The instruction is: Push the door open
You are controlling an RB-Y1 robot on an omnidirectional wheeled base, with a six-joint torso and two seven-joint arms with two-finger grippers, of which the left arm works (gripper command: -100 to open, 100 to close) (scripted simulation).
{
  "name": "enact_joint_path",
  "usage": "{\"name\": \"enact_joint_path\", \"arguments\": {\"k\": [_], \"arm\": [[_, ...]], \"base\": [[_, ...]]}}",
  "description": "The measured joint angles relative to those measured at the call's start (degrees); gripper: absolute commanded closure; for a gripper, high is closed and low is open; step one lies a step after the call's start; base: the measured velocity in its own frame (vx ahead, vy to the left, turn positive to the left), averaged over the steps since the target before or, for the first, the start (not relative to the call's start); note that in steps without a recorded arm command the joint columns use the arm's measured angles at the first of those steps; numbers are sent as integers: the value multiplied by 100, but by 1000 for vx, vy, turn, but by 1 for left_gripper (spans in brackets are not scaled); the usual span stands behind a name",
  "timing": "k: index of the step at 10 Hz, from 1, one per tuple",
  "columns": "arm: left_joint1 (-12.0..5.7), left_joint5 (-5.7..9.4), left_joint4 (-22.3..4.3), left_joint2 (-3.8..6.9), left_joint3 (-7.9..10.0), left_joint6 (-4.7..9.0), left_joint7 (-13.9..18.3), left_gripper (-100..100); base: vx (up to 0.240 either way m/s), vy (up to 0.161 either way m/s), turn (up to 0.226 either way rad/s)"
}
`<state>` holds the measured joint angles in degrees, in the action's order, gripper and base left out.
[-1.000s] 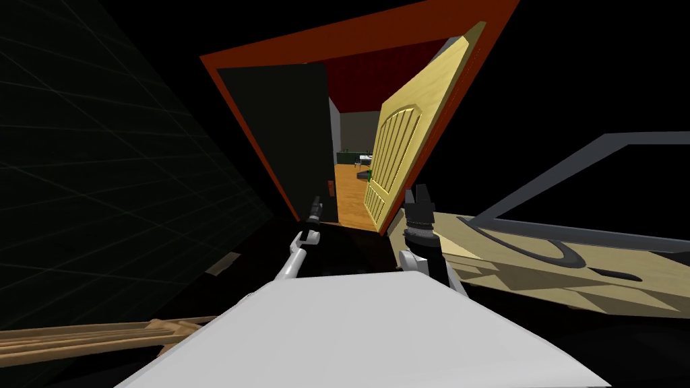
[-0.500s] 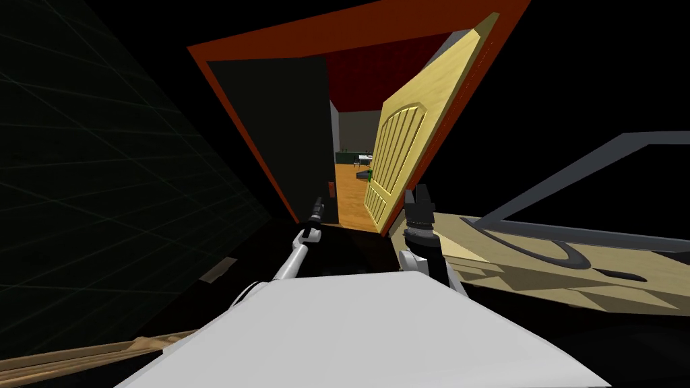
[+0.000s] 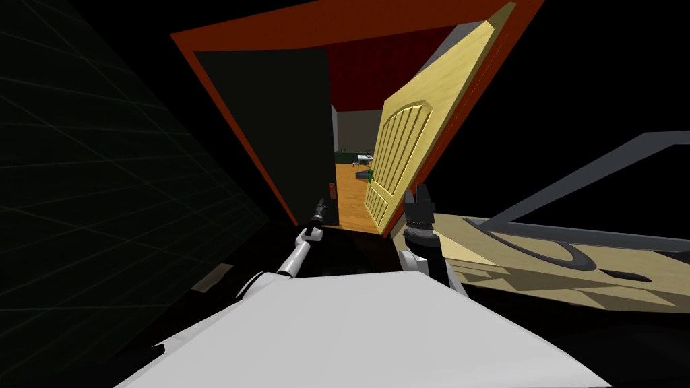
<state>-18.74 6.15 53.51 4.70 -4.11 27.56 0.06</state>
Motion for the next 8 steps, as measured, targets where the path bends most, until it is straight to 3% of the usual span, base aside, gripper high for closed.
{"name": "enact_joint_path", "arguments": {"k": [6,8], "arm": [[-454,5,-803,-18,-12,-74,104,-100],[-620,9,-1115,-25,-13,-43,141,-100]], "base": [[83,59,-30],[77,51,-26]]}}
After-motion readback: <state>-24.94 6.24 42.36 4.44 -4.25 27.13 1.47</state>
